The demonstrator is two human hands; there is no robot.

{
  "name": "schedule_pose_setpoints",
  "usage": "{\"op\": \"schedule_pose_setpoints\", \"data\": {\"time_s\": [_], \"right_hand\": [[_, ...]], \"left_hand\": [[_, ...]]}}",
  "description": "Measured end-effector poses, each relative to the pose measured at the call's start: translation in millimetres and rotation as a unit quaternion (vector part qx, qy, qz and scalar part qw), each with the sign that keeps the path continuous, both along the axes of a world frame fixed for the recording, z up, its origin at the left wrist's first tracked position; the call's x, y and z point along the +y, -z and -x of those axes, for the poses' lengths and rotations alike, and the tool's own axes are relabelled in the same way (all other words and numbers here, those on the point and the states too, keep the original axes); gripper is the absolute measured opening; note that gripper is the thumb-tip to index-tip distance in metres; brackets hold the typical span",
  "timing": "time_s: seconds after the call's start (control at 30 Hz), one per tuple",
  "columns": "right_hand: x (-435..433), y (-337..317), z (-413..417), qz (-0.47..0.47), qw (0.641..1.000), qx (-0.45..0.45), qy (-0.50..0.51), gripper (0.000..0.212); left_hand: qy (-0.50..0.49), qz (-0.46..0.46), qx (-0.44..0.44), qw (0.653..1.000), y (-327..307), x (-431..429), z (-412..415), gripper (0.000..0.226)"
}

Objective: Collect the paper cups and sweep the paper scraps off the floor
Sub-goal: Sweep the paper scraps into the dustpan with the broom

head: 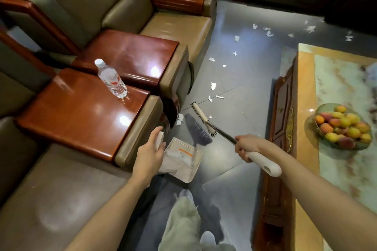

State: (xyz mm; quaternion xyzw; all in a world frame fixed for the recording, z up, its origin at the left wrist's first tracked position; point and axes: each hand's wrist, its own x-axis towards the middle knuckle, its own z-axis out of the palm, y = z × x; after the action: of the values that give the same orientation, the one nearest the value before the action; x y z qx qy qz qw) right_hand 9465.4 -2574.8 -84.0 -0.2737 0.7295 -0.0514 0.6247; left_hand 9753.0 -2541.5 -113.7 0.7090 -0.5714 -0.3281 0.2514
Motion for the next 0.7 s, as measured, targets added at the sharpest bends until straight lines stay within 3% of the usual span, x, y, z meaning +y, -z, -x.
{"op": "schedule_pose_setpoints", "data": {"time_s": [0.3,0.47,0.7], "right_hand": [[-132,30,-6,0.004,0.980,0.093,-0.175,0.040],[-179,44,-11,-0.008,0.931,0.173,-0.322,0.019],[-165,72,1,-0.042,0.868,0.216,-0.446,0.043]], "left_hand": [[-0.032,-0.043,-0.001,0.999,20,-104,1,0.045],[-0.045,-0.053,0.012,0.997,25,-153,9,0.045],[-0.055,-0.053,-0.008,0.997,33,-186,12,0.046]]}}
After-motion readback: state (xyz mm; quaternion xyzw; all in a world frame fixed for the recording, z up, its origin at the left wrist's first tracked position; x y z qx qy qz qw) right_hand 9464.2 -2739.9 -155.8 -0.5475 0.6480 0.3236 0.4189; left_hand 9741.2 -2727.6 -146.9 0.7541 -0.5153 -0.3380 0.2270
